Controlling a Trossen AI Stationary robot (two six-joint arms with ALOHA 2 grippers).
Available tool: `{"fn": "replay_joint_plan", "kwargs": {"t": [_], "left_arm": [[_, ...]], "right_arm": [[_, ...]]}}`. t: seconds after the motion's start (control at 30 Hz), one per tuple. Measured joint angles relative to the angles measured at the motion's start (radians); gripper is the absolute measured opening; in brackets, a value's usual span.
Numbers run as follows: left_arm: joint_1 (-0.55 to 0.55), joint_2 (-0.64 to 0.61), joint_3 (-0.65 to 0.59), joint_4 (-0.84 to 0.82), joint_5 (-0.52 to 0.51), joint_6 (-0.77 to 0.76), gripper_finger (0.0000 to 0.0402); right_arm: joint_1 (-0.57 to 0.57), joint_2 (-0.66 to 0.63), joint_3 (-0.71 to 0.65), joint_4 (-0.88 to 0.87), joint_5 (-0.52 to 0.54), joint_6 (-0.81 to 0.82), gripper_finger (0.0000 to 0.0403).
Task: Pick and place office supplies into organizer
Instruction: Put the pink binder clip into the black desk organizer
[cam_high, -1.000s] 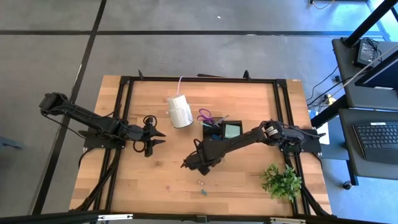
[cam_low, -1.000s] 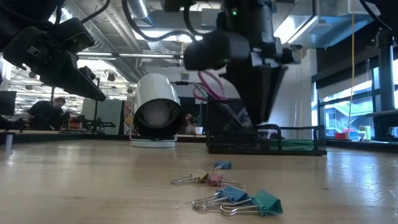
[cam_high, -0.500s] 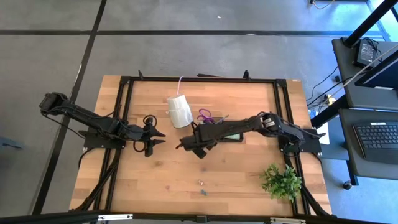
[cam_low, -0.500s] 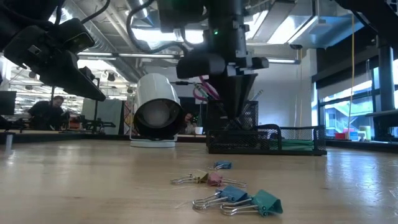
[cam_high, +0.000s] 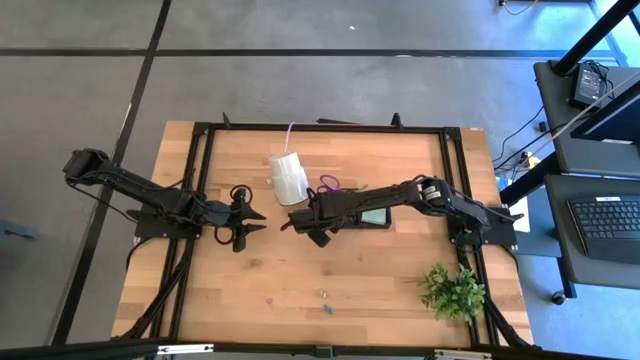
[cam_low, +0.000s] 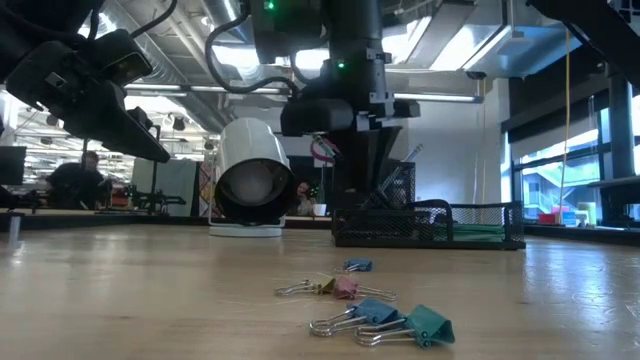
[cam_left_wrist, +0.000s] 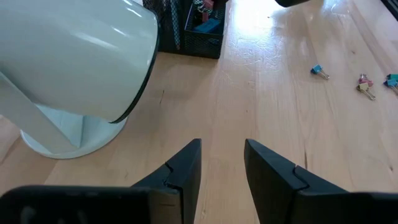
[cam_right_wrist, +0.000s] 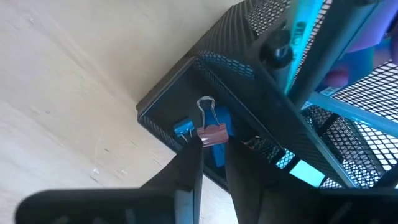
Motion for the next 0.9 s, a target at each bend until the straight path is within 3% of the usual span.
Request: {"fn": "replay_joint_plan", "kwargs": {"t": [0.9], "left_arm": [[0.000, 0.000, 0.000, 0.000, 0.000, 0.001, 0.0116]], "right_arm": [[-0.003, 0.000, -0.001, 0.003, 0.015, -0.003, 0.0066]]}}
